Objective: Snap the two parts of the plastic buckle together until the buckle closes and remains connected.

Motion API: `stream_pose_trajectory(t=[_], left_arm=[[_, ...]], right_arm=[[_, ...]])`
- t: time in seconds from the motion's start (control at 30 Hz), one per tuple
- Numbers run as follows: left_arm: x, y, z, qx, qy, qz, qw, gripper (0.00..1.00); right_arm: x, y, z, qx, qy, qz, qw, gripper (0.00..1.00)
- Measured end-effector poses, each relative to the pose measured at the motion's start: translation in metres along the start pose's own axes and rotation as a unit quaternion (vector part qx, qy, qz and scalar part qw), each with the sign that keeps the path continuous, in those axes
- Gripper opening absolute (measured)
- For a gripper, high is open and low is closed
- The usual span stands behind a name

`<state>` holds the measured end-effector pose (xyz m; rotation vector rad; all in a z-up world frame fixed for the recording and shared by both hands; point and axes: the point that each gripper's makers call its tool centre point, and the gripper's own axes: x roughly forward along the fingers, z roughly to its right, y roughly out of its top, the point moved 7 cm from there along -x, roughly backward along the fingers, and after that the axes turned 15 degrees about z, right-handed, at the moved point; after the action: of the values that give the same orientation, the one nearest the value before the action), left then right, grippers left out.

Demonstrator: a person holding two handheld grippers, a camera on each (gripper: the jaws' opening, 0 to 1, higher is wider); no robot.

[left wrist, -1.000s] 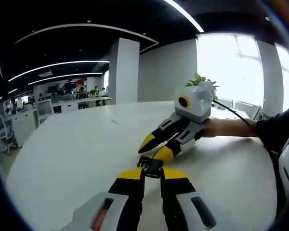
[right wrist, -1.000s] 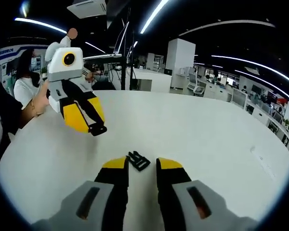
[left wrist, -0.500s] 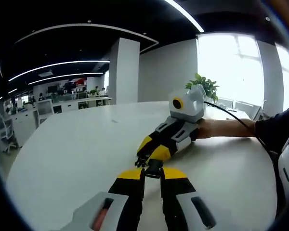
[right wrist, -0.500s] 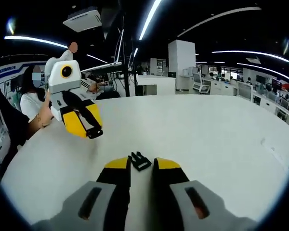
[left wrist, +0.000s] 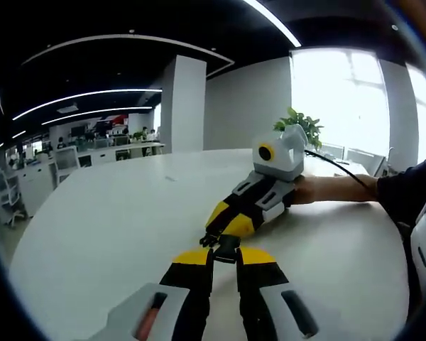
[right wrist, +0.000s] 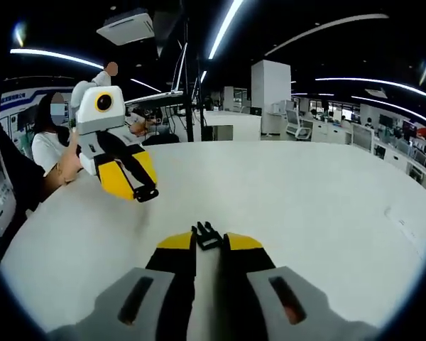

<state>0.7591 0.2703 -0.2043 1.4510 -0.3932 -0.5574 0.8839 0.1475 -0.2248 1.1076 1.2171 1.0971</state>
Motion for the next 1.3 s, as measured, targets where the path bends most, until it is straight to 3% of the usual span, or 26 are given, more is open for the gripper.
stream_pose_trajectory(t=[0.6,0.93,1.3], left_arm=[[0.001,-0.002,0.003,-0.005,-0.005,-0.006,1.0,0.12],[0.002,0.0,0.002,-0.012,-0.002,0.004,0.9999,0.12],[0.015,0.004,0.013,0.003,-0.01,0.001,0.9999,0.12]], right_arm=[[-0.017,0.0,-0.01,-0.004,-0.015,-0.001,0.9999,0.14],[-0.047,-0.001,-0.012,-0.011,-0.04,-0.004,0.9991,0.14],[-0.1,-0.005,-0.016,-0.015,-0.08,0.003,0.9967,0.14]])
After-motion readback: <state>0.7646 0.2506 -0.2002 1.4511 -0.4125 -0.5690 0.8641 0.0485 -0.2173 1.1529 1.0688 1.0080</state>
